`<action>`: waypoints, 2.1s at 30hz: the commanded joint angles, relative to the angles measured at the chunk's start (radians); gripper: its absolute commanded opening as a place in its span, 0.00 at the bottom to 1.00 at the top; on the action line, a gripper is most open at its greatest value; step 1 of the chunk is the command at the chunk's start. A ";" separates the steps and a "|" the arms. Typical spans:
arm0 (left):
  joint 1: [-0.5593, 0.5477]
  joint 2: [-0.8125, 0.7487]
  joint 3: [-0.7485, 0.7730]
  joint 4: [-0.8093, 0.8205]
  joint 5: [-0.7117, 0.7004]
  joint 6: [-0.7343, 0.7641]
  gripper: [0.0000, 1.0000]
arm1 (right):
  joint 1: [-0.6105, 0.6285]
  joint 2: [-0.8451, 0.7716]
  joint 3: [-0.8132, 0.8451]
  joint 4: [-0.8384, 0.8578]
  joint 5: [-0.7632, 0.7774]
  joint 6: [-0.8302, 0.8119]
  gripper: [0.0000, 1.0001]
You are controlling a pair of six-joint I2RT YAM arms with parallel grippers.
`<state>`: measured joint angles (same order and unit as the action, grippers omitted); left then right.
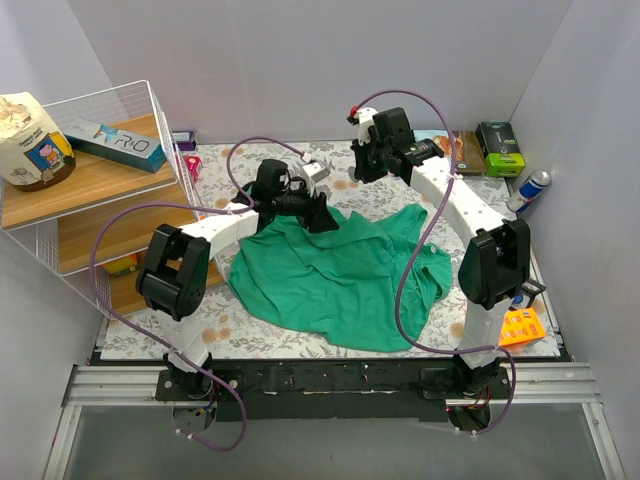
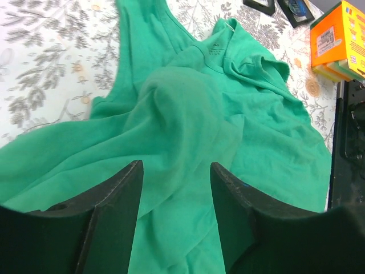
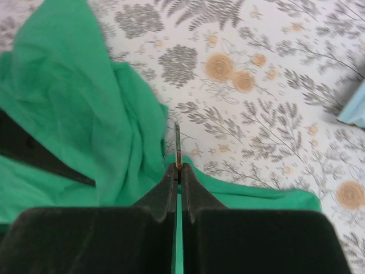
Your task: Remove the brooch from the garment
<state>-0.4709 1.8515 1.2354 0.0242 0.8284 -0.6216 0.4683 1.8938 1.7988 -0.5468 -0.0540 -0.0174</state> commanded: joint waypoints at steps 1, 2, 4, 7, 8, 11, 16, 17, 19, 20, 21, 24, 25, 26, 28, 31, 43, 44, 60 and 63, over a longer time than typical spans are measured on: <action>0.061 -0.118 0.039 -0.081 0.012 0.072 0.50 | -0.042 -0.022 -0.004 0.031 -0.254 -0.113 0.01; 0.086 -0.124 0.053 -0.105 0.026 0.080 0.50 | -0.051 -0.022 -0.006 0.006 -0.304 -0.133 0.01; 0.106 -0.133 0.081 -0.136 0.035 0.111 0.51 | -0.077 -0.022 0.008 -0.031 -0.432 -0.208 0.01; 0.123 -0.156 0.148 -0.204 0.041 0.170 0.53 | -0.102 -0.021 0.049 -0.123 -0.564 -0.341 0.01; 0.124 -0.170 0.180 -0.231 0.044 0.184 0.54 | -0.106 -0.019 0.059 -0.142 -0.590 -0.366 0.01; 0.124 -0.190 0.216 -0.245 0.046 0.210 0.59 | -0.109 -0.018 0.117 -0.235 -0.670 -0.478 0.01; 0.124 -0.183 0.254 -0.245 0.087 0.200 0.69 | -0.109 0.001 0.174 -0.373 -0.771 -0.566 0.01; 0.124 -0.173 0.266 -0.245 0.103 0.166 0.69 | -0.109 -0.001 0.171 -0.375 -0.779 -0.567 0.01; 0.124 -0.141 0.309 -0.239 0.144 0.129 0.68 | -0.109 -0.009 0.162 -0.381 -0.803 -0.572 0.01; 0.124 -0.132 0.320 -0.230 0.161 0.114 0.68 | -0.109 -0.009 0.160 -0.383 -0.810 -0.572 0.01; 0.123 -0.124 0.331 -0.228 0.181 0.100 0.68 | -0.109 -0.010 0.160 -0.384 -0.817 -0.570 0.01; 0.118 -0.097 0.364 -0.224 0.228 0.091 0.66 | -0.109 -0.016 0.155 -0.384 -0.825 -0.564 0.01; 0.117 -0.089 0.378 -0.224 0.241 0.085 0.66 | -0.109 -0.019 0.151 -0.383 -0.825 -0.559 0.01; 0.117 -0.077 0.384 -0.230 0.267 0.085 0.66 | -0.109 -0.022 0.145 -0.371 -0.822 -0.552 0.01; 0.117 -0.061 0.394 -0.236 0.282 0.089 0.65 | -0.109 -0.035 0.128 -0.358 -0.820 -0.538 0.01; 0.115 -0.029 0.409 -0.239 0.314 0.088 0.66 | -0.109 -0.055 0.108 -0.335 -0.830 -0.529 0.01; 0.084 0.058 0.470 -0.237 0.386 0.062 0.58 | -0.109 -0.068 0.086 -0.292 -0.825 -0.469 0.01; 0.081 0.060 0.472 -0.239 0.387 0.062 0.56 | -0.109 -0.067 0.085 -0.282 -0.825 -0.463 0.01; 0.068 0.077 0.473 -0.247 0.385 0.065 0.37 | -0.109 -0.062 0.091 -0.262 -0.823 -0.432 0.01; 0.063 0.080 0.475 -0.248 0.379 0.069 0.33 | -0.109 -0.064 0.091 -0.262 -0.825 -0.432 0.01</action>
<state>-0.3973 1.9430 1.6768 -0.2176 1.2041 -0.5652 0.3595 1.8782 1.8881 -0.8352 -0.8520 -0.4572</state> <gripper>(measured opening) 0.350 0.031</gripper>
